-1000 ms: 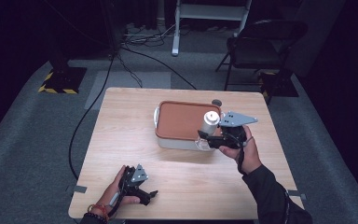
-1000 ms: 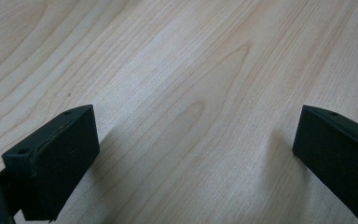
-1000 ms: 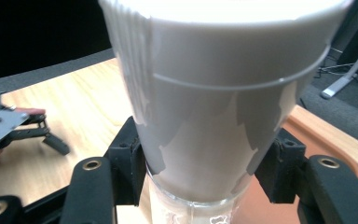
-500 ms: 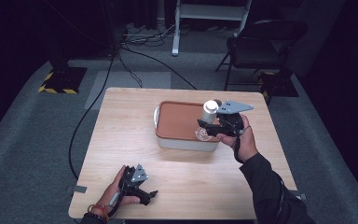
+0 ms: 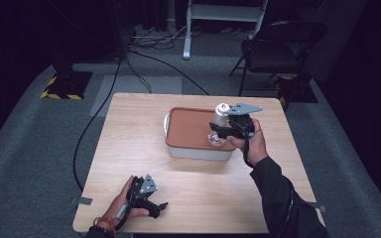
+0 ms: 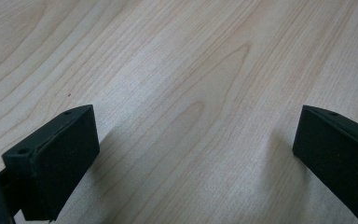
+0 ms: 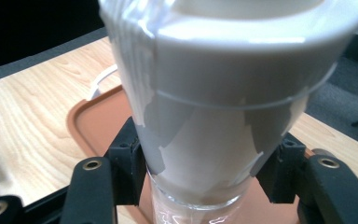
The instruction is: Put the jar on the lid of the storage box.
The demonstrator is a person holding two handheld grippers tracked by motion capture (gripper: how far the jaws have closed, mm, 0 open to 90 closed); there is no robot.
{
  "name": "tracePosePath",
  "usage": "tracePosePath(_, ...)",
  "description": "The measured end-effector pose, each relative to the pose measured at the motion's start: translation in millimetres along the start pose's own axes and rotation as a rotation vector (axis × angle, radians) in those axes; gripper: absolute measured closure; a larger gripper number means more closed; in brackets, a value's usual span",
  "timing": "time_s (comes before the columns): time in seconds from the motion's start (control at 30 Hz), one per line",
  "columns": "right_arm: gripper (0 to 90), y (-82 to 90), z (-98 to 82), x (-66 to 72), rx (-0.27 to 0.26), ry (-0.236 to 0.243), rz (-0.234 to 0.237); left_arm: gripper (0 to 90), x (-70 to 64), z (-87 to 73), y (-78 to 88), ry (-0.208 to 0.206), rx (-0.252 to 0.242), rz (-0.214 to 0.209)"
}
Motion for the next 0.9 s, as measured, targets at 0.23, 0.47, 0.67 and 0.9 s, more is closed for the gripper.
tracePosePath(0.23,43.3,-12.5,-8.0,-5.2,0.012,-0.036,-0.001,0.2,0.0,0.0,0.0,0.000,0.000,0.000)
tracePosePath(0.47,43.2,-17.2,-10.4,-6.5,0.010,-0.047,0.000,0.2,0.0,0.0,0.0,0.000,0.000,0.000)
tracePosePath(0.67,42.7,-19.7,-12.5,-8.5,0.008,-0.063,-0.009,0.2,0.0,0.0,0.0,0.000,0.000,0.000)
tracePosePath(0.9,42.3,-20.4,-14.0,-9.1,-0.004,-0.070,-0.004,0.2,0.0,0.0,0.0,0.000,0.000,0.000)
Point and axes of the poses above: each handheld gripper's, and its own axes: y roughly backward along the jaws, z roughly out of its top, x roughly to its left, the point moved 4 cm from there along -y, roughly forward along the jaws, and after that the axes turned 15 degrees about y, right-handed, at the moved point
